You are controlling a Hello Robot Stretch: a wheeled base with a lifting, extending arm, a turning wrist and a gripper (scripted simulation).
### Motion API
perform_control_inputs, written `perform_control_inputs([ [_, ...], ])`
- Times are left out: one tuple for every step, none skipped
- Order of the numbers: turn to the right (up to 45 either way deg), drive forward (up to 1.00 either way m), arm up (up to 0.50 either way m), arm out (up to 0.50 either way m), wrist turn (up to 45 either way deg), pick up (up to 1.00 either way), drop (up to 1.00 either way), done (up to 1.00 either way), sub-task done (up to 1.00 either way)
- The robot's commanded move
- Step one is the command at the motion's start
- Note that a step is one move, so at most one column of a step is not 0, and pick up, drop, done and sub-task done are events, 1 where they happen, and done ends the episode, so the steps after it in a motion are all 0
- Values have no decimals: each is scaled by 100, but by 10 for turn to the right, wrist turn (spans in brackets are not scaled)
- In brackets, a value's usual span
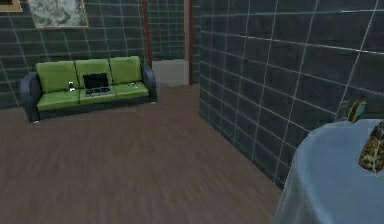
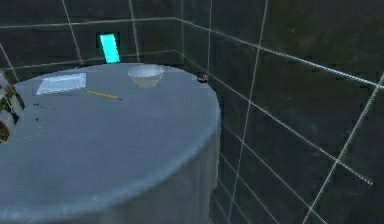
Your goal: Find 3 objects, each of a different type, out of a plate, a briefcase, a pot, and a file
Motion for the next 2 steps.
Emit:
perform_control_inputs([
  [-30,0,0,0,0,0,0,0,0],
  [0,25,0,0,0,0,0,0,0],
])
